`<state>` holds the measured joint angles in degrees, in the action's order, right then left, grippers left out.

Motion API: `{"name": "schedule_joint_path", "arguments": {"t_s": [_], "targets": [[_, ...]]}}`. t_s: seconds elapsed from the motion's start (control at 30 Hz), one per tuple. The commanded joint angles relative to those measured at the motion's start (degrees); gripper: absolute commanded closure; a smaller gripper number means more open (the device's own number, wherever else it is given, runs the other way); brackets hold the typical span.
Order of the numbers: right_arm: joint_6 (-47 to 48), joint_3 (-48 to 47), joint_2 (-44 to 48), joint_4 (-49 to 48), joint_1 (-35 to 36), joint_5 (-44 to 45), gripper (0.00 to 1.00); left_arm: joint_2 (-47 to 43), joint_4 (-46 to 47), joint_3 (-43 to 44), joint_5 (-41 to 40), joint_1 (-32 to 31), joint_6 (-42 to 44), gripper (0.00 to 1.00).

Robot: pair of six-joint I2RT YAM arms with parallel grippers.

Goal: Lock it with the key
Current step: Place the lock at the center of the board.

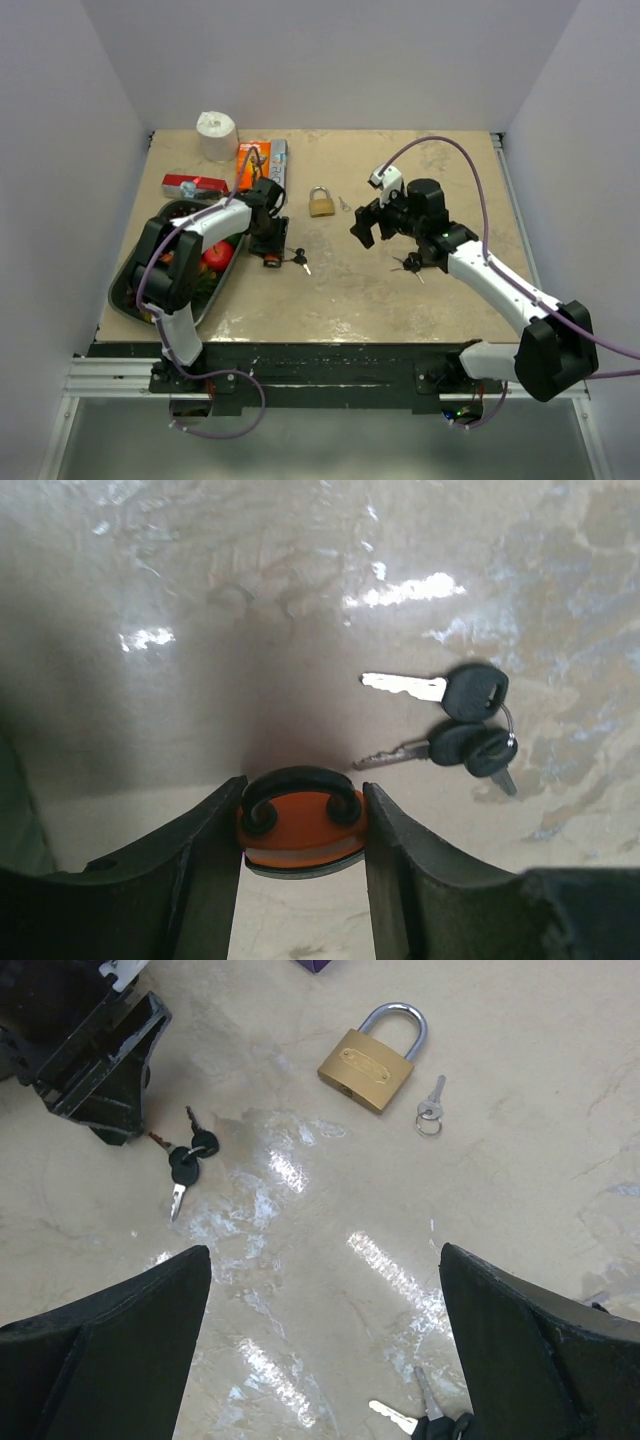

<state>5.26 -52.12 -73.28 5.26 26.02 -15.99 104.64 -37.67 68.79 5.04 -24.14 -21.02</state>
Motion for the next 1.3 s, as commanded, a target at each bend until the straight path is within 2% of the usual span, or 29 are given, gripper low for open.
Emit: {"name": "schedule_joint_path", "arguments": {"t_s": [0.0,0.23,0.33,0.6,0.83,0.97,1.17,1.27], "targets": [[0.72,0.88,2.87,-0.33,-0.62,0.78,0.01,1.79,-1.27,3.36,-6.69,-0.38,-1.66,0.93],[0.89,1.32,3.58,-0.07,-1.15,1.13,0.01,4.08,-1.79,3.89,-6.71,-0.56,-1.40,0.78],[0.98,1.06,3.23,-0.16,-1.32,1.22,0.01,4.43,-1.88,3.45,-6.62,-0.56,-1.66,0.59],[1.16,0.26,2.44,0.19,-2.38,1.05,0.01,3.82,-2.41,3.63,-6.88,-0.47,-2.63,0.25],[1.34,-1.14,1.39,0.89,-3.78,0.61,0.01,2.24,-2.32,6.08,-5.30,-0.56,-2.10,0.24],[1.51,-2.72,0.42,3.18,-5.71,-1.06,0.01,-2.40,-0.04,8.54,-0.48,-0.73,-1.31,0.23],[4.84,-5.54,-1.34,11.69,-12.04,-3.70,0.01,-13.30,13.48,8.37,5.85,-2.31,4.83,0.18],[8.71,-7.03,-4.05,16.97,-16.17,-3.18,0.01,-17.08,19.90,7.85,8.58,-2.31,11.33,0.12]]}}
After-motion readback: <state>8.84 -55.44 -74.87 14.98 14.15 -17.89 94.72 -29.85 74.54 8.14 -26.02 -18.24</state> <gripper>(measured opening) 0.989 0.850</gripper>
